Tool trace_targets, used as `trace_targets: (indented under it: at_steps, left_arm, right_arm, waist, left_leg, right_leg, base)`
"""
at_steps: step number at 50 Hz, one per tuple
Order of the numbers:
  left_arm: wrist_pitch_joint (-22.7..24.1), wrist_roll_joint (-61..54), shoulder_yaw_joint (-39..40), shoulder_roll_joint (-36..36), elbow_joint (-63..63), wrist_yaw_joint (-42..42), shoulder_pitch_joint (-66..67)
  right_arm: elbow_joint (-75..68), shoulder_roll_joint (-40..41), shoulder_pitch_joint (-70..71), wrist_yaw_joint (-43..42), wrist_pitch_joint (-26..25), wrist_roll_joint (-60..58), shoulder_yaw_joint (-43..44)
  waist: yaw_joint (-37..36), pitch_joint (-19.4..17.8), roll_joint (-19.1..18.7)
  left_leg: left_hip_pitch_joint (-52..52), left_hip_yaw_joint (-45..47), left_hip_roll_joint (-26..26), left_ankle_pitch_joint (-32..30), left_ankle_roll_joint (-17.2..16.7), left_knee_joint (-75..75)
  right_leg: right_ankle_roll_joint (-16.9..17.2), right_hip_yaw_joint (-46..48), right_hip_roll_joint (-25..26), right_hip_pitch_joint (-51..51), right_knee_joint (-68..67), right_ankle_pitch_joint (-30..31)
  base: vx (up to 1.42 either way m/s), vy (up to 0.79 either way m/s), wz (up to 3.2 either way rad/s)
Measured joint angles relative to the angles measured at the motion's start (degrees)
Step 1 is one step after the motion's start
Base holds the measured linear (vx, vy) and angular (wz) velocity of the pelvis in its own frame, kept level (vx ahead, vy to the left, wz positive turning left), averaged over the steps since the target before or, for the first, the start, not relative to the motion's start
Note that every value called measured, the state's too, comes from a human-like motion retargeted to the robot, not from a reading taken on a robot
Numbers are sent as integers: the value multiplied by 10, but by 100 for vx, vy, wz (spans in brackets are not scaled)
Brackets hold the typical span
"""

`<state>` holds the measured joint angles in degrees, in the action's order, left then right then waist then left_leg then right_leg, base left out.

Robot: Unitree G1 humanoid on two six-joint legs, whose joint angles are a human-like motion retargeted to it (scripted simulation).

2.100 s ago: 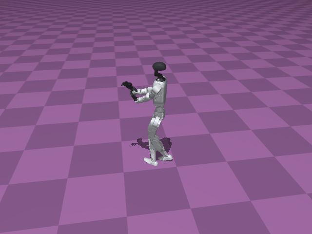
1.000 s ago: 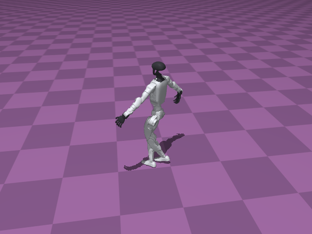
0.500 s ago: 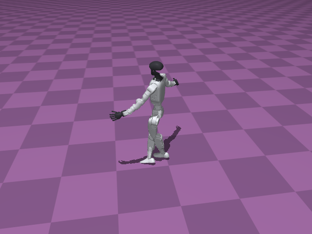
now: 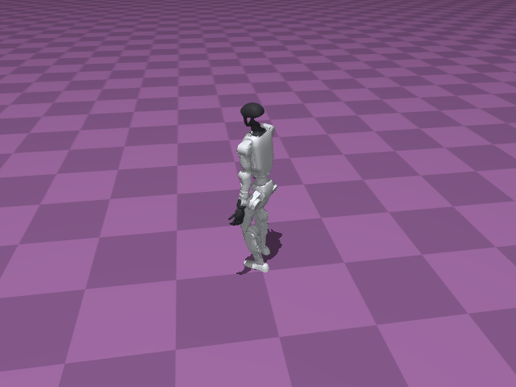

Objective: Dance

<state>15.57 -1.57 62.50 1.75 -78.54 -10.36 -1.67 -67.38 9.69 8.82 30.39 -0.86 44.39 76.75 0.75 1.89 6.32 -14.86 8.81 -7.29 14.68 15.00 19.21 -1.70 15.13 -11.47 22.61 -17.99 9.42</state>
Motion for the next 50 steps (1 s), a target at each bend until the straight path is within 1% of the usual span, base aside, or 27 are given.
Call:
trace_targets:
  at_steps: [2,3,5,7,8,10,11,12,15,17,18,20,22,25,27,30,31,33,35,36,38,41,43,45,47,48,50]
  left_arm:
    - [-1,-32,36,-18,10,6,24]
    - [1,-39,47,-24,13,6,33]
    - [-4,-68,82,-28,21,17,55]
    - [-6,-75,95,-30,27,16,72]
    - [-15,-80,103,-22,28,17,82]
    - [-30,-85,105,-9,30,21,99]
    - [-36,-84,109,-3,32,21,107]
    - [-40,-83,112,3,33,21,115]
    - [-45,-65,126,28,35,15,136]
    - [-52,-38,141,49,38,16,145]
    - [-54,-25,143,60,41,19,147]
    - [-49,0,133,92,38,29,145]
    - [-43,47,125,123,43,32,136]
    - [-47,111,93,148,102,29,103]
    - [-67,125,67,145,199,48,65]
    - [-93,113,15,165,329,53,8]
    - [-91,113,0,184,362,50,-11]
    - [-84,109,-32,236,415,49,-44]
    - [-81,94,-75,302,446,47,-80]
    - [-86,80,-102,336,449,43,-107]
    - [-99,46,-153,407,443,40,-177]
    - [-109,-15,-234,487,413,33,-297]
    - [-105,-37,-282,509,395,19,-372]
    - [-94,-28,-301,513,384,-2,-434]
    - [-67,-13,-305,507,382,-37,-480]
    - [-45,-7,-307,505,383,-62,-502]
    - [11,2,-318,494,391,-114,-539]
  right_arm:
    - [-28,-1,-25,22,-38,-42,-22]
    - [-34,5,-37,23,-44,-53,-28]
    - [-71,-9,-72,40,-74,-116,-42]
    - [-87,-8,-101,40,-83,-141,-43]
    - [-107,-18,-116,41,-93,-166,-40]
    - [-126,-23,-140,32,-98,-185,-24]
    - [-129,-25,-148,20,-98,-185,-19]
    - [-131,-26,-156,9,-97,-183,-14]
    - [-127,-28,-181,-20,-91,-172,-18]
    - [-126,-33,-199,-27,-94,-181,-21]
    - [-126,-36,-205,-30,-98,-186,-20]
    - [-121,-43,-213,-37,-117,-194,-11]
    - [-85,-40,-216,-59,-138,-194,1]
    - [-12,-39,-220,-55,-97,-196,-8]
    - [38,-49,-216,-58,-66,-208,-28]
    - [130,-70,-237,-25,-4,-232,-120]
    - [168,-83,-245,-9,17,-235,-163]
    - [250,-111,-253,14,53,-234,-253]
    - [337,-136,-242,22,81,-228,-342]
    - [378,-141,-222,11,97,-226,-391]
    - [455,-150,-169,-33,131,-225,-507]
    - [526,-156,-52,-138,182,-242,-710]
    - [533,-150,33,-219,218,-251,-841]
    - [522,-137,105,-290,263,-260,-950]
    - [495,-114,158,-348,307,-271,-1024]
    - [478,-101,182,-376,339,-287,-1055]
    - [439,-90,217,-432,388,-346,-1094]
  waist:
    - [14,21,-23]
    - [13,26,-35]
    - [10,32,-50]
    - [-11,34,-53]
    - [-39,28,-40]
    - [-34,19,-39]
    - [-43,16,-31]
    - [-46,16,-28]
    - [-27,28,-36]
    - [-22,34,-43]
    - [-16,36,-48]
    - [10,36,-61]
    - [14,31,-69]
    - [-3,12,-71]
    - [-21,-5,-72]
    - [-57,-22,-72]
    - [-69,-27,-72]
    - [-87,-36,-74]
    - [-100,-40,-81]
    - [-106,-38,-88]
    - [-120,-34,-103]
    - [-152,-18,-133]
    - [-176,0,-152]
    - [-193,22,-163]
    - [-204,42,-169]
    - [-214,50,-169]
    - [-221,37,-162]
  left_leg:
    - [-8,10,17,5,-2,-9]
    - [-4,11,29,3,-8,-20]
    - [-4,28,49,18,-17,-9]
    - [8,55,57,18,-17,-22]
    - [23,87,55,25,-20,-26]
    - [39,73,48,28,-29,-32]
    - [45,86,43,33,-34,-35]
    - [49,94,41,37,-39,-39]
    - [55,100,53,43,-58,-52]
    - [62,106,68,48,-74,-60]
    - [64,103,75,49,-83,-63]
    - [65,77,85,52,-96,-66]
    - [73,61,92,56,-106,-69]
    - [91,29,85,70,-106,-72]
    - [100,-15,65,77,-93,-70]
    - [92,-87,29,71,-84,-53]
    - [89,-102,19,65,-83,-48]
    - [89,-115,2,55,-78,-38]
    - [96,-102,-7,41,-59,-31]
    - [99,-93,-8,36,-50,-29]
    - [95,-81,-12,27,-36,-21]
    - [81,-59,-16,20,-25,-15]
    - [72,-40,-17,17,-19,-17]
    - [56,-24,-23,14,-12,-19]
    - [33,-13,-29,12,-7,-14]
    - [16,-1,-25,11,-7,-11]
    - [0,6,-21,29,-19,28]
  right_leg:
    - [-33,4,-30,-6,-36,-17]
    - [-52,11,-39,-19,-42,-20]
    - [-71,2,-58,-28,-78,-32]
    - [-48,8,-79,-52,-73,-16]
    - [-21,-20,-97,-53,-81,-4]
    - [32,2,-102,-85,-64,49]
    - [91,2,-108,-94,-48,57]
    - [127,8,-109,-102,-32,59]
    - [100,47,-85,-110,18,35]
    - [99,37,-66,-108,28,8]
    - [104,36,-62,-109,30,-5]
    - [111,60,-60,-118,36,-23]
    - [106,65,-53,-134,42,-38]
    - [95,75,-51,-159,44,-53]
    - [92,80,-60,-173,38,-60]
    - [88,66,-74,-173,27,-67]
    - [87,65,-80,-173,25,-69]
    - [85,72,-94,-180,18,-73]
    - [84,86,-110,-193,8,-75]
    - [85,91,-117,-197,2,-73]
    - [84,96,-129,-198,-10,-65]
    - [84,99,-147,-174,-40,-35]
    - [98,70,-152,-137,-73,10]
    - [121,20,-153,-83,-106,76]
    - [153,-8,-155,-34,-126,153]
    - [164,3,-160,-7,-131,191]
    - [167,35,-193,41,-216,206]
  base:
    - [-19,23,-73]
    - [-18,12,-88]
    - [-16,4,-110]
    - [-17,-4,-160]
    - [-25,-11,-189]
    - [-22,-10,-105]
    - [-23,-10,-105]
    - [-33,-19,-130]
    - [-34,-24,-100]
    - [-27,-21,-94]
    - [-31,-22,-20]
    - [-31,-21,57]
    - [-19,-14,57]
    - [-21,-6,47]
    - [-17,11,50]
    - [-20,16,25]
    - [-18,21,22]
    - [-11,25,43]
    - [1,33,64]
    - [2,36,58]
    - [-3,39,22]
    - [-3,46,-41]
    - [2,53,-65]
    - [7,49,-49]
    - [2,34,-41]
    - [-4,7,-48]
    - [-5,-22,-27]
